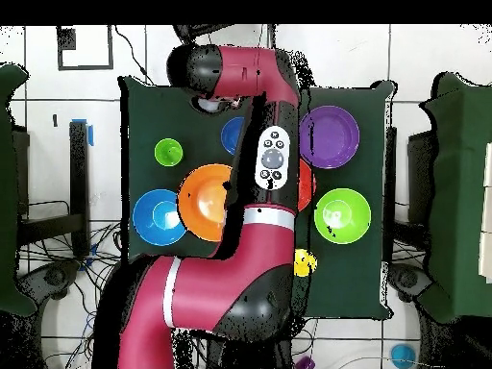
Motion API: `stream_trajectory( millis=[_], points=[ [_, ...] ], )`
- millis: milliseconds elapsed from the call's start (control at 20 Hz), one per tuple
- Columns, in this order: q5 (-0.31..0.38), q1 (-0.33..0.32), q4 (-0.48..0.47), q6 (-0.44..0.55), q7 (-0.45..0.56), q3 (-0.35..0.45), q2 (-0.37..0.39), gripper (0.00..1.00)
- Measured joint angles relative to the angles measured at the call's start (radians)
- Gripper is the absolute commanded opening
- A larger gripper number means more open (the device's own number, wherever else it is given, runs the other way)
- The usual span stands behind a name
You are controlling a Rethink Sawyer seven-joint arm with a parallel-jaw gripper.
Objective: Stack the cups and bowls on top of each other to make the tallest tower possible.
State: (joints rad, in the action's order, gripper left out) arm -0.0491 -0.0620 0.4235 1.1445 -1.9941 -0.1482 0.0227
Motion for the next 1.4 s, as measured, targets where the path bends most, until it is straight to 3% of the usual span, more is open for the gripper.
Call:
stream_trajectory(
  millis=[600, 1400],
  points=[
    [0.002, 0.002, 0.000, -0.012, 0.000, -0.013, 0.000, 1.00],
    [0.002, 0.002, 0.011, -0.123, 0.000, -0.013, -0.002, 1.00]
  ],
)
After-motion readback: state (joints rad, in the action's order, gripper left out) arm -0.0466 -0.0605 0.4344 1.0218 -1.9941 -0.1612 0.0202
